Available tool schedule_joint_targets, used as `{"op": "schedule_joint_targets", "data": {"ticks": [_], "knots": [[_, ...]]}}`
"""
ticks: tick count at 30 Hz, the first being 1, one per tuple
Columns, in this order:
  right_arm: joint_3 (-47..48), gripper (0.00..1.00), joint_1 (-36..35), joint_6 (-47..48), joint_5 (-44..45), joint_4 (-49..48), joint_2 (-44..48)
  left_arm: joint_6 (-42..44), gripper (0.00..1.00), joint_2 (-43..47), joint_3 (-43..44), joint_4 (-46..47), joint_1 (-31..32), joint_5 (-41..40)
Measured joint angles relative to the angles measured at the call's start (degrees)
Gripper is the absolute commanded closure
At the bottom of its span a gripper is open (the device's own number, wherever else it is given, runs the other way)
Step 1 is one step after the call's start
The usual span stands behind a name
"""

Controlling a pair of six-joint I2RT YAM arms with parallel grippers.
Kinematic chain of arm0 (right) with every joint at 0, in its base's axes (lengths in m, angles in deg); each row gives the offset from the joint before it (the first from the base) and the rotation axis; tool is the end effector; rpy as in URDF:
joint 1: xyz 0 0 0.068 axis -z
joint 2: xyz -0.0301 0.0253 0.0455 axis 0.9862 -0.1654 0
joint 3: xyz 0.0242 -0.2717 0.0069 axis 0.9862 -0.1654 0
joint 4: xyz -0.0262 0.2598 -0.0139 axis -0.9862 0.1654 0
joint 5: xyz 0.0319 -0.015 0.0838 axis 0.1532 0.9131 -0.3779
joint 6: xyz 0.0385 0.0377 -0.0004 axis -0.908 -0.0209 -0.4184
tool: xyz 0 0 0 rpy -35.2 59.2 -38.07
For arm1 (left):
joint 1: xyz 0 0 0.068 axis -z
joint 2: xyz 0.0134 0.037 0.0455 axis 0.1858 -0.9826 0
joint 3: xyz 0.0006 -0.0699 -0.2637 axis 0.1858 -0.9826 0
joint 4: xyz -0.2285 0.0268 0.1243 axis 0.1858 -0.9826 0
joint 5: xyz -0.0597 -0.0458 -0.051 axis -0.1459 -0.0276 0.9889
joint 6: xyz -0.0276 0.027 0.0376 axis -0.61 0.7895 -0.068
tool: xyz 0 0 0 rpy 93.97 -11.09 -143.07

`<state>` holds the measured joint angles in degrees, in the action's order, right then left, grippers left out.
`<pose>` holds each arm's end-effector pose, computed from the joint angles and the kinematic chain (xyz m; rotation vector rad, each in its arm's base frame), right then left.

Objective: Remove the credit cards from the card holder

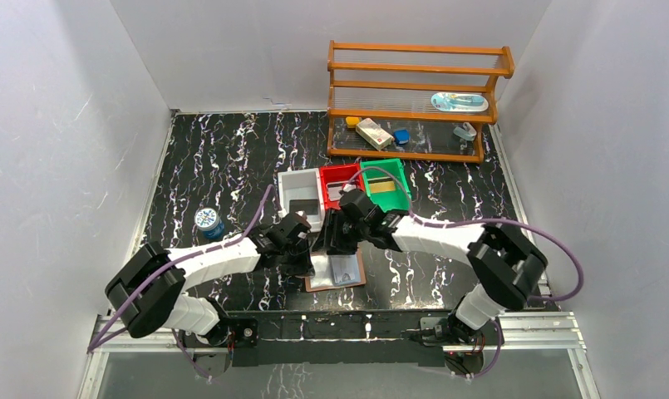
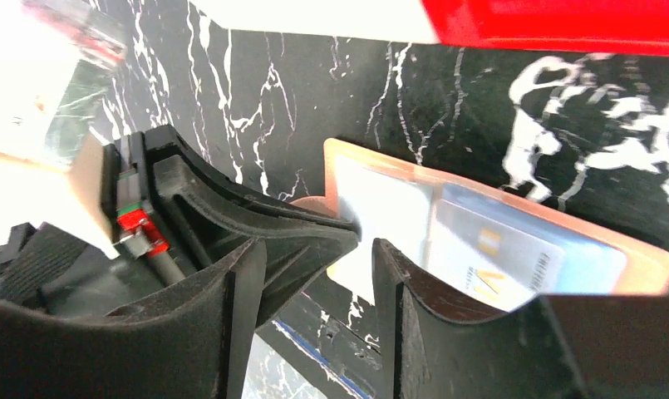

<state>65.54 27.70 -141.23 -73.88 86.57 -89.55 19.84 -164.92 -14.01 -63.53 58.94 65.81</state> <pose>0.1939 0.2661 0.1883 -0.0144 2.6091 1.0726 0.1649 -0.1876 0.1626 -0.0519 2.6851 -0.7145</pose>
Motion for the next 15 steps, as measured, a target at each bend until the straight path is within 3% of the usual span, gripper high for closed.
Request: {"op": "schedule_joint_targets", "data": {"ticks": [6, 15], "knots": [[-0.3, 0.42, 0.5, 0.3, 8.9, 7.2, 6.6, 1.3, 0.95, -0.3, 0.8, -1.1, 0.0, 0.0], [-5.3, 0.49, 1.6, 0.3, 11.2, 9.4, 8.2, 4.0, 0.87, 0.7, 3.3, 0.1, 0.0, 2.1]]}}
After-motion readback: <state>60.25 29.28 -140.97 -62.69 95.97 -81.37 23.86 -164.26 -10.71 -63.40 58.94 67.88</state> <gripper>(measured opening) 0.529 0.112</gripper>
